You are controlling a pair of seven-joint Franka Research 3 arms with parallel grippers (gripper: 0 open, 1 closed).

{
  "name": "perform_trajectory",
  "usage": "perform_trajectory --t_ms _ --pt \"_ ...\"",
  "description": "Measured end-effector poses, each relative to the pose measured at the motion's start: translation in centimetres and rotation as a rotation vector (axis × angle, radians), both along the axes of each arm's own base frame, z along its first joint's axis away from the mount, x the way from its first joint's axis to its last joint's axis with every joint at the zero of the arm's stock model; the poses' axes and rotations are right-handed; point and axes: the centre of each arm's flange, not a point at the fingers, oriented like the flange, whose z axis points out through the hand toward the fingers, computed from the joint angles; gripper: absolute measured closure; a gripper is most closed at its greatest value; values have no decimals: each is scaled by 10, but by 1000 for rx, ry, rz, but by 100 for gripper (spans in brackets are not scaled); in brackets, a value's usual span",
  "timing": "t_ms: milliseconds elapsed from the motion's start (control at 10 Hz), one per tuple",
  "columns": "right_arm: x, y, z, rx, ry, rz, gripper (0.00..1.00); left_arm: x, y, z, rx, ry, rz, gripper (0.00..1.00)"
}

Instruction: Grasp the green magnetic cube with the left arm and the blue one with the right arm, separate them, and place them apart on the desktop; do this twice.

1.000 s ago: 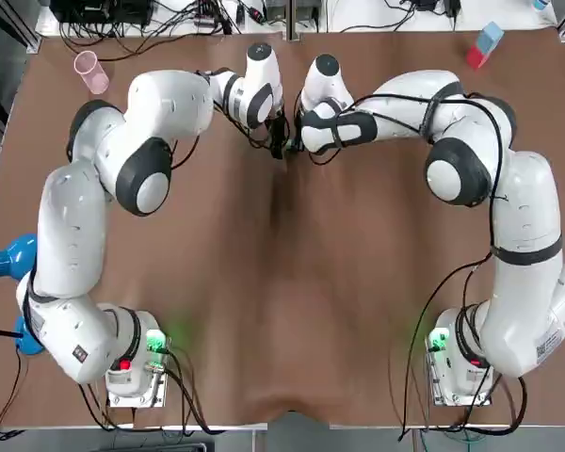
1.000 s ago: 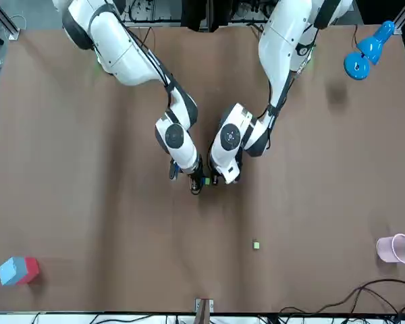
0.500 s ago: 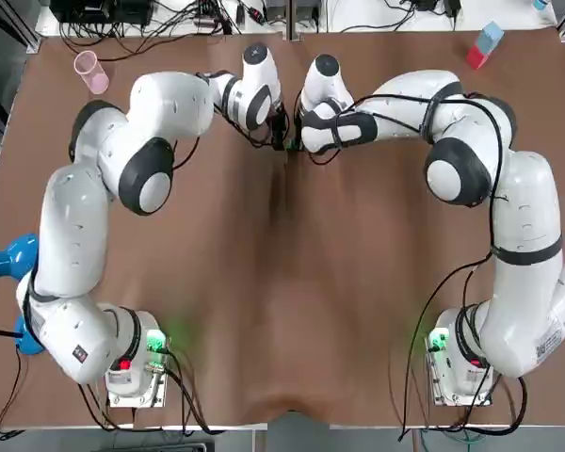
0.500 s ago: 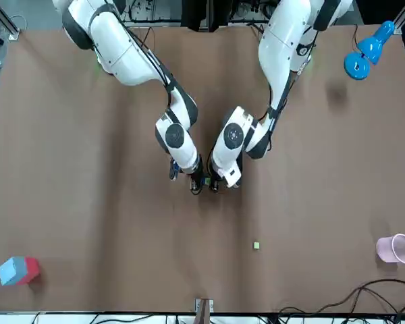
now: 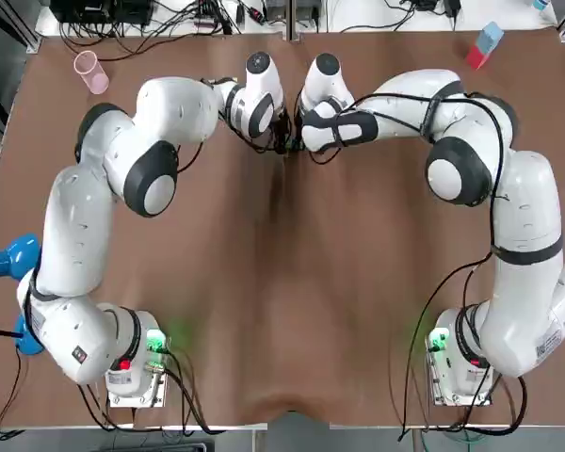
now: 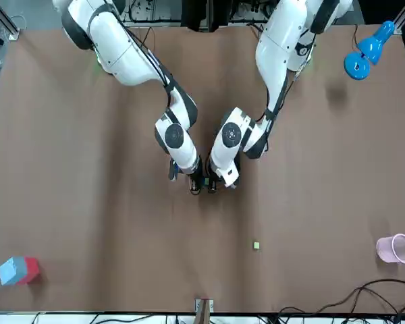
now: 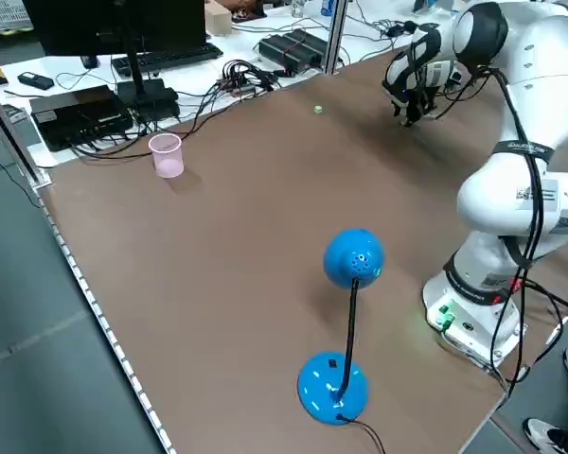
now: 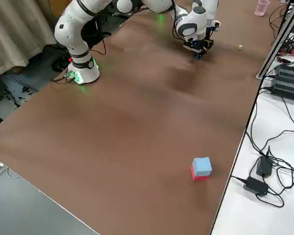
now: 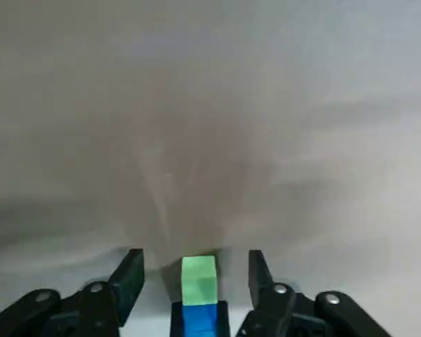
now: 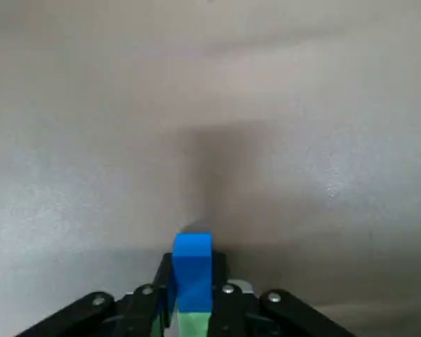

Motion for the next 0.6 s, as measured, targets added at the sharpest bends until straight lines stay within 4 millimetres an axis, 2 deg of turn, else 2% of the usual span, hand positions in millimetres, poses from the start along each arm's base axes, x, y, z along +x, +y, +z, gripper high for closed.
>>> perform_trajectory --t_ms 500,600 --pt "0 0 1 0 1 1 76 -2 -2 -2 2 2 -5 38" --pt "0 0 1 0 1 0 76 -2 -2 -2 2 2 -5 47"
